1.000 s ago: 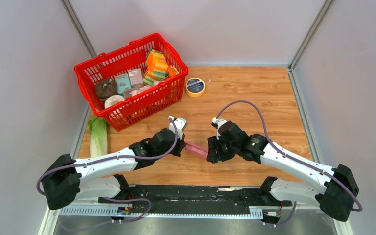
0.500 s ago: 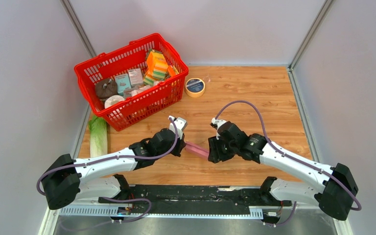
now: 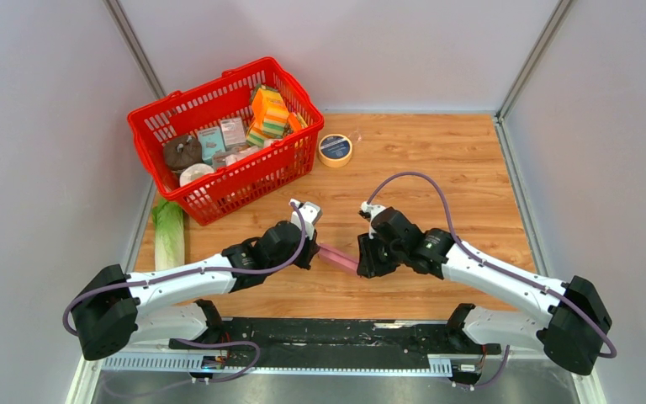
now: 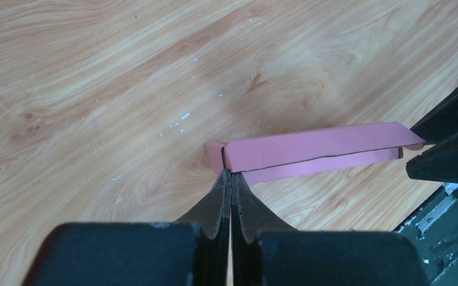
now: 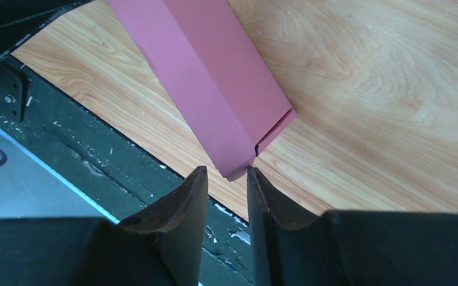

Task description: Fold the paper box

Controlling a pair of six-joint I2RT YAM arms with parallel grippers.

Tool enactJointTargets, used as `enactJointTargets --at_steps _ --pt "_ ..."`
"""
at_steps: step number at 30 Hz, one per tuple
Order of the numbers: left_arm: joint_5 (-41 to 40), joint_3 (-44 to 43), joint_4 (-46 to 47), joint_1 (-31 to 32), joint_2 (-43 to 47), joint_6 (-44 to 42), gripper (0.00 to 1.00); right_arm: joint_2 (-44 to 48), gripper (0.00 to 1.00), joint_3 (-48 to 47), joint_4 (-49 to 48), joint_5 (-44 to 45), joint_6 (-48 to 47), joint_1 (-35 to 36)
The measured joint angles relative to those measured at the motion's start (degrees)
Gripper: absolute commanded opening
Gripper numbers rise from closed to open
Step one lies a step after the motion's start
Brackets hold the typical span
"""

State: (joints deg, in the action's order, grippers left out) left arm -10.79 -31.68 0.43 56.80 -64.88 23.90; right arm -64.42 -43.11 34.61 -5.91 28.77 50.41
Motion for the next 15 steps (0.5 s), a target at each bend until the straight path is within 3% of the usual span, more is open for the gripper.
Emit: enactJointTargets --at_steps 7,15 --pt "-0.50 0.00 -0.13 0.09 0.00 -0.02 0.00 0.00 0.31 0.02 -1.16 -2.82 1.53 -1.14" --pt "-0.44 0.00 -0.24 0.15 0.00 0.00 0.00 0.00 0.38 0.02 -0.96 -1.99 1.77 -1.38"
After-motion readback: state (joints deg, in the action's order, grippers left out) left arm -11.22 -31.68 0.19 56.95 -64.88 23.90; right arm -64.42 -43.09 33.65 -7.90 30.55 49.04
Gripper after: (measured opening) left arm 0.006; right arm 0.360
